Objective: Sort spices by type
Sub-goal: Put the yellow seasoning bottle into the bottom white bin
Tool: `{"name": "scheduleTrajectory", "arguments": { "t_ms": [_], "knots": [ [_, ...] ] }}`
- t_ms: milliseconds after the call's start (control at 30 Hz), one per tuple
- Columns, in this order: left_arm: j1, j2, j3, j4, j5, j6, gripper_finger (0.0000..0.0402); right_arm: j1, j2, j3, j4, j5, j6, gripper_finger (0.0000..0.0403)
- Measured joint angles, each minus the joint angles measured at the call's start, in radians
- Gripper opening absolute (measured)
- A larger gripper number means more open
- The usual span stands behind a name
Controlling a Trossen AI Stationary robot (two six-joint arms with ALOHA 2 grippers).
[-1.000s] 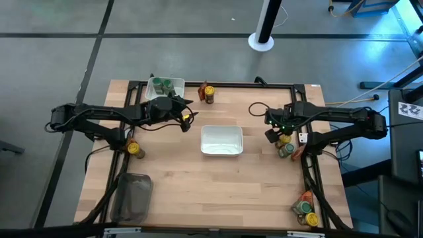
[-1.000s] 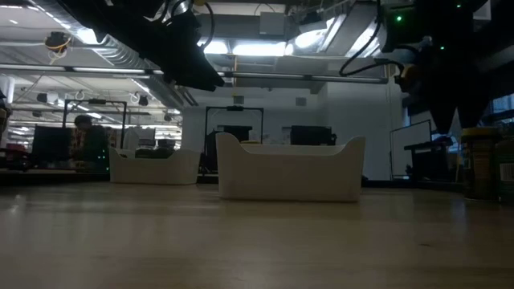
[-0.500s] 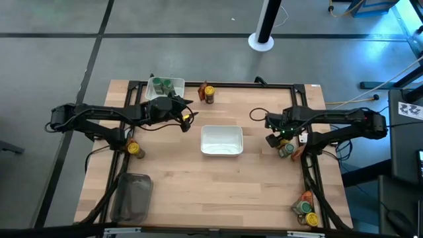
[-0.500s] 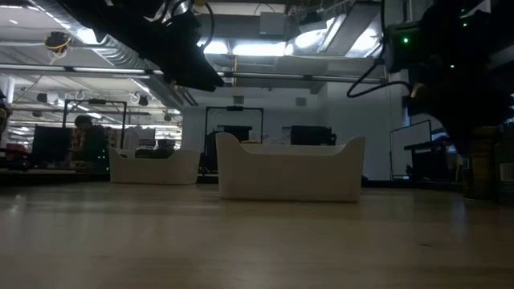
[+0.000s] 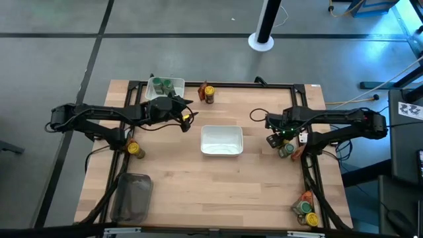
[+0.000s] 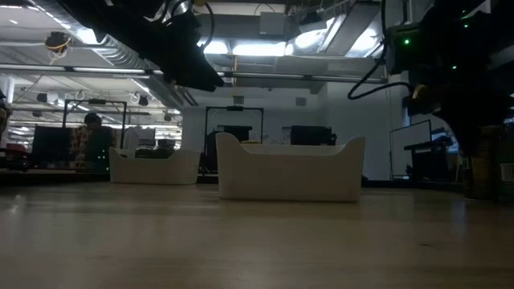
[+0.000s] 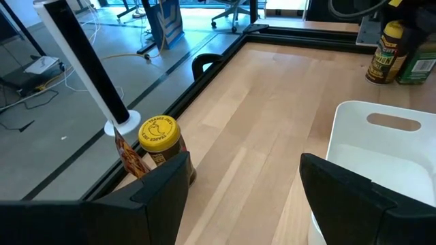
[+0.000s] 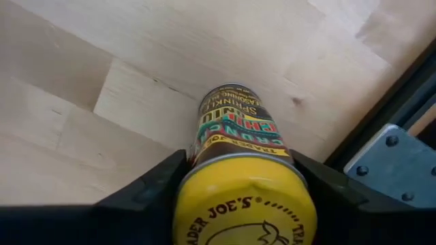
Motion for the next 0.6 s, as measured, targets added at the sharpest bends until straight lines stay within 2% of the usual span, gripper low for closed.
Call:
{"name": "scheduleTrajectory", "arguments": {
  "t_ms": [200, 600],
  "knots": [
    [0.0, 0.0, 0.0, 0.0, 0.0, 0.0, 0.026, 0.0, 0.002, 0.026, 0.004, 0.044, -0.052, 0.0223],
    [0.0, 0.0, 0.0, 0.006, 0.0, -0.002, 0.026, 0.0, 0.001, 0.257, 0.047, 0.106, -0.21, 0.0225]
  ]
}}
